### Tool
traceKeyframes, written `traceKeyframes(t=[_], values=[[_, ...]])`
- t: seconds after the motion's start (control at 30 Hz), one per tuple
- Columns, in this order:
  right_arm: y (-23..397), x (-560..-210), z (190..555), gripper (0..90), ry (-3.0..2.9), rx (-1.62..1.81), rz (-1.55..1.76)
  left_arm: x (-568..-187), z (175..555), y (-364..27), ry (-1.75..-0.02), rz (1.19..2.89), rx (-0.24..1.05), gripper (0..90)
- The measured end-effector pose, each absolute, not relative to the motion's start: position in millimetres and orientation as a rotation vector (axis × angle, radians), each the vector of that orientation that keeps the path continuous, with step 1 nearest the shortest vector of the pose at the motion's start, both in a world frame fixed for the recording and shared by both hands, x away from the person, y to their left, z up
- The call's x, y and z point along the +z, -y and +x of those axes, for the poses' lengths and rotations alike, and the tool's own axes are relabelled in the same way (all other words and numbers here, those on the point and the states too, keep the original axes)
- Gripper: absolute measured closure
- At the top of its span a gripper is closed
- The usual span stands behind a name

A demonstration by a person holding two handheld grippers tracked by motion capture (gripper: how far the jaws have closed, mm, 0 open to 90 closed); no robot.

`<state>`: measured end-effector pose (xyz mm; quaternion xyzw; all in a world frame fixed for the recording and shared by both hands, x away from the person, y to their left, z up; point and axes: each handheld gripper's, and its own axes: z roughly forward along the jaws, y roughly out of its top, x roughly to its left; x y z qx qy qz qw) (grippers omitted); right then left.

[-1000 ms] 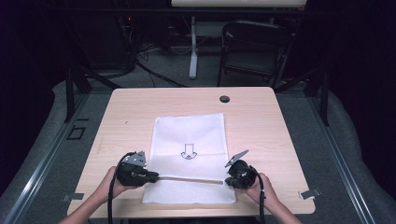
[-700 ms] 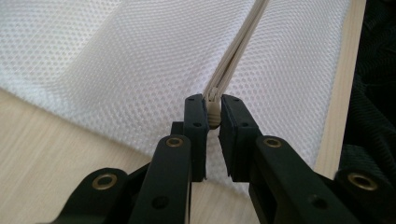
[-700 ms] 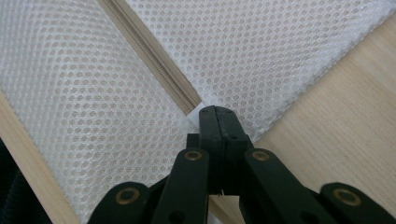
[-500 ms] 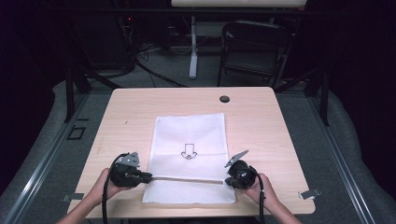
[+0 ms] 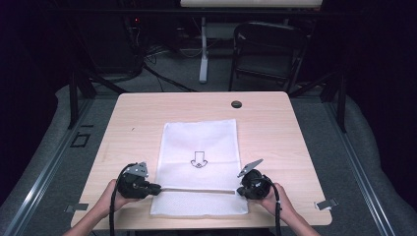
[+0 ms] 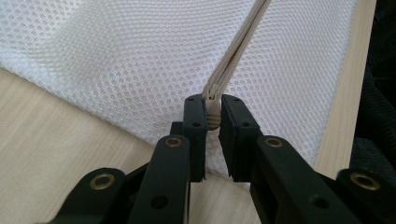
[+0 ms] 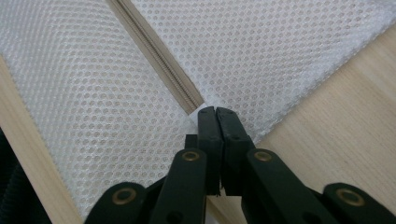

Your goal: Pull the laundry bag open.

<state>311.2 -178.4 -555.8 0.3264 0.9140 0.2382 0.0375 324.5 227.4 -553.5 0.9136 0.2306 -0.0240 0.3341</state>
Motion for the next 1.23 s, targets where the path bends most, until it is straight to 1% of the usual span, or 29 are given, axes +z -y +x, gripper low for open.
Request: traceKeyframes(t=[0.03,0.07,0.1,0.13,0.2,0.27,0.33,0.37,0.43,0.47,0.5,0.57,0.63,0.77,0.87,0.97,1.03,1.13,1.23], values=[[178.8,-554.2,311.7,67.2,-2.828,0.752,0.993,-553.9,325.2,-227.4,-0.606,2.382,-0.079,77.8],[177.2,-553.7,310.9,66.5,-2.85,0.768,0.991,-554.2,325.9,-226.9,-0.612,2.378,-0.118,69.5],[175.6,-550.5,308.7,65.0,-2.849,0.75,0.94,-553.3,325.2,-225.5,-0.621,2.39,-0.107,61.5],[174.2,-546.8,306.3,61.7,-2.83,0.774,0.922,-551.9,324.5,-224.5,-0.615,2.398,-0.097,58.2],[172.7,-537.5,303.8,56.8,-2.802,0.813,0.909,-548.1,324.8,-222.8,-0.633,2.379,-0.115,48.5],[172.0,-529.5,301.5,47.3,-2.772,0.842,0.891,-544.1,325.5,-221.6,-0.64,2.372,-0.118,39.9],[173.8,-522.6,300.0,37.4,-2.763,0.852,0.898,-537.7,325.4,-219.3,-0.665,2.385,-0.071,31.5],[175.2,-519.7,299.4,31.0,-2.754,0.847,0.899,-535.4,325.2,-218.7,-0.675,2.388,-0.062,26.9],[179.4,-514.6,299.2,24.3,-2.736,0.845,0.911,-528.9,324.2,-218.5,-0.7,2.383,-0.03,22.2],[182.3,-510.8,298.2,20.3,-2.71,0.839,0.941,-526.0,323.7,-218.6,-0.709,2.381,-0.021,16.6],[186.0,-507.4,298.4,15.6,-2.694,0.825,0.952,-523.3,323.4,-219.0,-0.726,2.377,-0.008,16.0],[194.9,-502.0,298.9,12.8,-2.654,0.845,1.001,-518.5,322.5,-221.0,-0.762,2.36,0.022,13.0],[204.9,-498.8,300.1,5.6,-2.632,0.823,1.045,-514.3,321.8,-223.0,-0.828,2.343,0.065,11.0],[231.5,-497.7,299.3,0.0,-2.566,0.78,1.14,-505.7,316.8,-229.1,-0.953,2.33,0.195,6.2],[250.9,-501.1,293.9,0.0,-2.508,0.757,1.18,-503.6,312.3,-237.8,-1.038,2.263,0.225,1.7],[268.2,-509.6,290.0,0.0,-2.472,0.75,1.251,-505.1,310.8,-246.9,-1.082,2.227,0.265,0.3],[274.4,-514.7,290.1,0.0,-2.471,0.715,1.261,-509.0,312.5,-251.4,-1.108,2.2,0.256,0.2],[277.5,-523.5,293.2,0.0,-2.504,0.678,1.302,-515.1,313.2,-254.4,-1.115,2.22,0.246,0.2],[276.2,-530.2,294.0,0.0,-2.535,0.635,1.259,-522.9,316.7,-255.5,-1.128,2.229,0.234,0.1]])
